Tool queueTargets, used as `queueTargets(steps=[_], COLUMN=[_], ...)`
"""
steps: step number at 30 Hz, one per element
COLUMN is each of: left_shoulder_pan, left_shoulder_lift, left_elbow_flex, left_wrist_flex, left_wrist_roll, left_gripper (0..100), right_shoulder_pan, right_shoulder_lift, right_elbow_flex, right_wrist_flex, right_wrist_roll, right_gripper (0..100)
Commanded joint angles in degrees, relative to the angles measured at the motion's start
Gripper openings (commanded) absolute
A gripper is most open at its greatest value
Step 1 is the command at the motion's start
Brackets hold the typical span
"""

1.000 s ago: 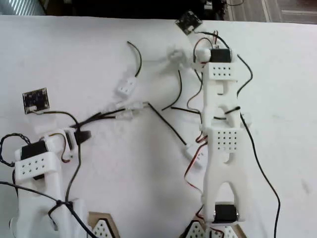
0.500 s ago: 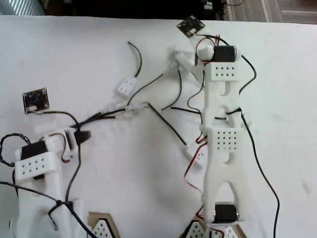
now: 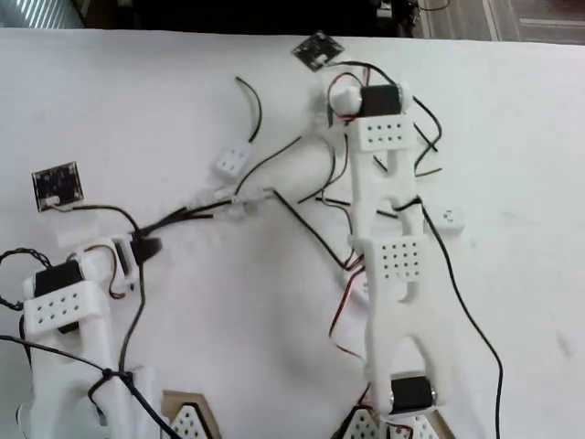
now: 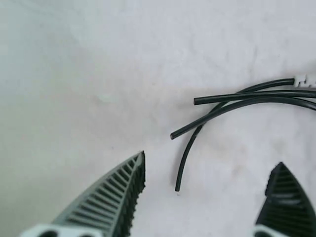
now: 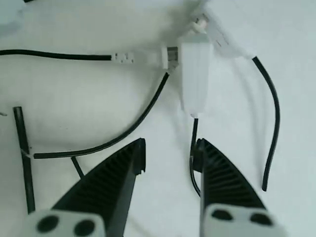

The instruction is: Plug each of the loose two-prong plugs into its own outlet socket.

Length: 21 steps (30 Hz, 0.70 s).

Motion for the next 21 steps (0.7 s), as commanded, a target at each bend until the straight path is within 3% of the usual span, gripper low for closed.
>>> queueTargets(steps=[1, 12, 15, 21], left_shoulder_pan=[-0.66, -0.40, -0.40, -0.40], left_shoulder_lift=[-1.71, -1.71, -1.71, -1.71], left_elbow_flex=[-0.35, -0.35, -0.35, 0.00], left_wrist_flex=[-1.14, -1.14, -1.14, -1.14], left_wrist_roll=[0.62, 0.53, 0.44, 0.35], left_gripper=[38, 38, 38, 38], right_shoulder_pan=[-2.77, -14.81, -19.12, -24.92], right_shoulder_lift=[-4.26, -34.33, -36.79, -36.79], right_elbow_flex=[2.02, 44.75, 50.73, 56.26], right_wrist_flex=[0.84, 0.04, -0.75, -6.73], right_wrist_roll=[-0.44, -0.18, -0.09, 4.84], right_gripper=[16.6, 20.7, 25.9, 25.1])
